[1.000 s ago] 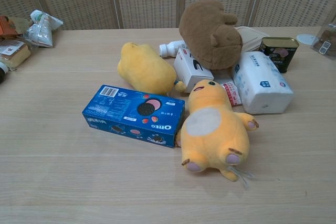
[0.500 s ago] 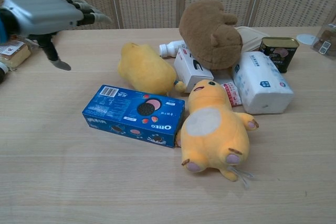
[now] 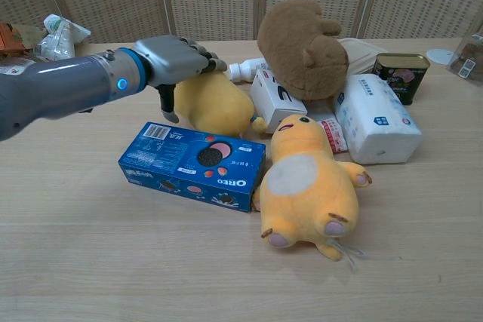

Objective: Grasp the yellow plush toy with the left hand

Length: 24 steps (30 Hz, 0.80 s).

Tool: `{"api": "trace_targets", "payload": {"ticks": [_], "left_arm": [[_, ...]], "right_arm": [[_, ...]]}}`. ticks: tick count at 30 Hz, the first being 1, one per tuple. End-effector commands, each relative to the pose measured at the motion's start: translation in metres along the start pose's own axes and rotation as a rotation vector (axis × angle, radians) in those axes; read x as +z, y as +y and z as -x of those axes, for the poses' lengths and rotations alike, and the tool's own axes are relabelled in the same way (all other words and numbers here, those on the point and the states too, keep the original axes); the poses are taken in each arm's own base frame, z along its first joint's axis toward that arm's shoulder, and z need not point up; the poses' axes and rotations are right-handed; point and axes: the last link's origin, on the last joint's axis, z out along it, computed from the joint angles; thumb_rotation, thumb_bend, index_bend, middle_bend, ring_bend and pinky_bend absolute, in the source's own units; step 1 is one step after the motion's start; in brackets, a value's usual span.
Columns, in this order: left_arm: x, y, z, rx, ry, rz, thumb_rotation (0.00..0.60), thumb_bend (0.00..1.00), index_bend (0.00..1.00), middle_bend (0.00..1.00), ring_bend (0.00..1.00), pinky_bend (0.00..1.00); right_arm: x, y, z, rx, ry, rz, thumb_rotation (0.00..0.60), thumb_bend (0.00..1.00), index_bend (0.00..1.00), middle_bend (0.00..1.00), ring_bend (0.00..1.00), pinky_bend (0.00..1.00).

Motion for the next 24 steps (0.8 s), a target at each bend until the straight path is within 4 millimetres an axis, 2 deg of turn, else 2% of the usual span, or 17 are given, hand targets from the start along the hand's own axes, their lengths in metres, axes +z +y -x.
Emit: {"api": "trace_targets", "payload": {"ticks": [1,2,3,4,5,8,12,18,24], "left_arm": [[0.014,0.018,-0.006,-0.004,0.046,-0.031,0.6,0.02,0.29,0.22,0.16,0.2],[0.015,0.021,-0.006,-0.008,0.058,-0.037,0.6,0.03,0.52,0.43,0.35,0.39],[0.016,0.024,-0.005,-0.017,0.065,-0.039,0.6,0.05,0.69,0.62,0.52,0.56],[0.016,0.027,-0.005,-0.028,0.071,-0.04,0.6,0.06,0.8,0.75,0.65,0.67],[0.016,0.028,-0.005,-0.028,0.079,-0.039,0.6,0.07,0.85,0.8,0.71,0.73],[0.014,0.03,-0.012,-0.038,0.116,-0.031,0.6,0.07,0.87,0.85,0.78,0.79],[0.006,0.023,-0.032,-0.068,0.178,-0.028,0.6,0.07,0.87,0.86,0.82,0.8],[-0.021,0.0,-0.083,-0.098,0.296,-0.046,0.6,0.07,0.87,0.86,0.82,0.79],[-0.057,-0.027,-0.139,-0.084,0.394,-0.085,0.6,0.07,0.87,0.86,0.81,0.79]], "right_arm": [[0.0,0.0,0.0,0.0,0.001,0.0,0.6,0.0,0.0,0.0,0.0,0.0],[0.0,0.0,0.0,0.0,0.002,0.0,0.6,0.0,0.0,0.0,0.0,0.0],[0.0,0.0,-0.001,0.0,0.003,0.0,0.6,0.0,0.0,0.0,0.0,0.0],[0.0,0.001,-0.001,0.002,0.004,0.001,0.6,0.0,0.0,0.0,0.0,0.0],[0.0,0.001,-0.002,0.003,0.005,0.001,0.6,0.0,0.0,0.0,0.0,0.0],[0.0,0.001,-0.002,0.005,0.006,0.001,0.6,0.0,0.0,0.0,0.0,0.0],[-0.001,-0.001,-0.003,0.006,0.006,-0.004,0.6,0.0,0.0,0.0,0.0,0.0],[-0.003,-0.005,-0.002,0.01,0.001,-0.018,0.6,0.0,0.0,0.0,0.0,0.0],[-0.006,-0.01,-0.001,0.018,-0.001,-0.035,0.6,0.0,0.0,0.0,0.0,0.0]]}}
